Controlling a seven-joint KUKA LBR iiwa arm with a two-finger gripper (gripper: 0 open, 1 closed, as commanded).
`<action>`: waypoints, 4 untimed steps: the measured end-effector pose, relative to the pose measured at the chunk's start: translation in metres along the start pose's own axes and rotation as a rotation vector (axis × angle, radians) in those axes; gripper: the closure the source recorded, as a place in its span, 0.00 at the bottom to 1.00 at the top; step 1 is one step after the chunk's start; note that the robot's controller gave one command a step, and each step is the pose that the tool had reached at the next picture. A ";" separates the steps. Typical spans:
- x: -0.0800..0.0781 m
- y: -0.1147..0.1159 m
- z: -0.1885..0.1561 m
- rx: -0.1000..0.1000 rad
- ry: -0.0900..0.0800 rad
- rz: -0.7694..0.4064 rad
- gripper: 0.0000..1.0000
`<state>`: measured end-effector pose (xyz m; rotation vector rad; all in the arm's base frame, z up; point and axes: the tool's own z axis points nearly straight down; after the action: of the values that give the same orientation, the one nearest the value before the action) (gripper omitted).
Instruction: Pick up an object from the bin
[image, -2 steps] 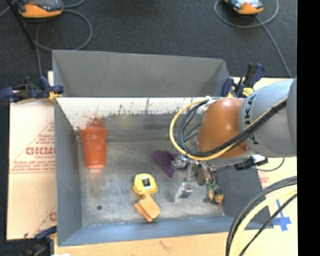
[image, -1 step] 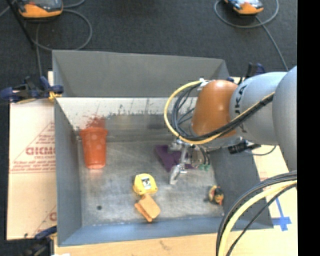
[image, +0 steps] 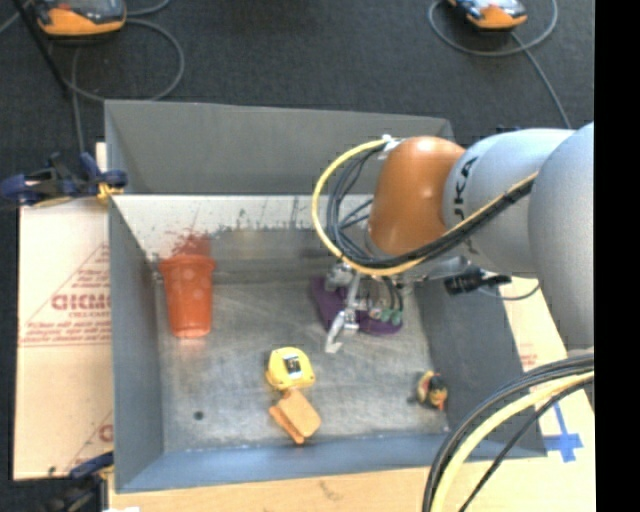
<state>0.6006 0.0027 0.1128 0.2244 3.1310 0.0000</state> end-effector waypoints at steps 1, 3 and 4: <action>0.004 -0.050 0.034 -0.006 0.002 0.132 1.00; 0.004 -0.042 -0.084 0.000 -0.002 0.155 1.00; 0.004 -0.042 -0.084 0.001 -0.001 0.155 1.00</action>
Offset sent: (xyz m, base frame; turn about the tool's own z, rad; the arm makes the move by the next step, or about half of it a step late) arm 0.0000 0.0000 0.0000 0.0000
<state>0.5906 -0.0388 0.1969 0.4652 3.1031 -0.0012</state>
